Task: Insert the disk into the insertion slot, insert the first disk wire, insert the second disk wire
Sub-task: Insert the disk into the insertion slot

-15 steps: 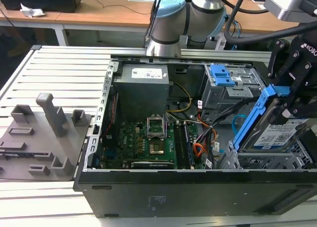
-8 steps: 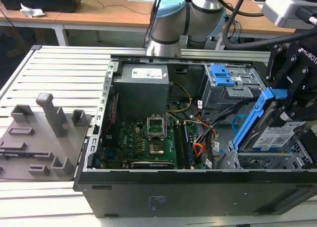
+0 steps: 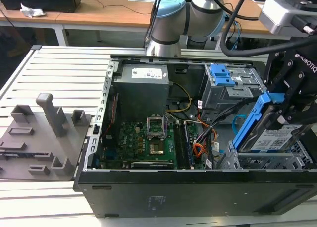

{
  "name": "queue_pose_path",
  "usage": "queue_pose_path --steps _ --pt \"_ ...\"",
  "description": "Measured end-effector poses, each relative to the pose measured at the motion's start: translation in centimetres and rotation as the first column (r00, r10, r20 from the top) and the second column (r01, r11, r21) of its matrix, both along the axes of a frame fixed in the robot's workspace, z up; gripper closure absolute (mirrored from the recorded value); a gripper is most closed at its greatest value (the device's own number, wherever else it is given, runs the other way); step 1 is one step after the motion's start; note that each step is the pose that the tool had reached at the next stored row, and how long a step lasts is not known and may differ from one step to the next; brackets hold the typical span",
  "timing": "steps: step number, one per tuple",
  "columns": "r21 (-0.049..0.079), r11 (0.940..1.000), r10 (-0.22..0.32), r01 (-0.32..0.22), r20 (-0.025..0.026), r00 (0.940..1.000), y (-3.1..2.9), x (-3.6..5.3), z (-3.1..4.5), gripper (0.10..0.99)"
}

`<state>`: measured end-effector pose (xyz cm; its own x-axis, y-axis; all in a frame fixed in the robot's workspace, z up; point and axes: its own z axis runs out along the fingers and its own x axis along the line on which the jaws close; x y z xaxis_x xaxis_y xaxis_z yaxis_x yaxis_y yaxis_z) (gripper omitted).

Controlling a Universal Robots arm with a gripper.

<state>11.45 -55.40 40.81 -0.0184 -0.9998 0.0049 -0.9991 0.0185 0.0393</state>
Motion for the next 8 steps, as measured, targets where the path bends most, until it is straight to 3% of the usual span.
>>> queue_pose_path --steps 8 --pt "0.0 1.0 0.0 0.0 0.0 1.0 0.0 0.0 -0.56 0.722"
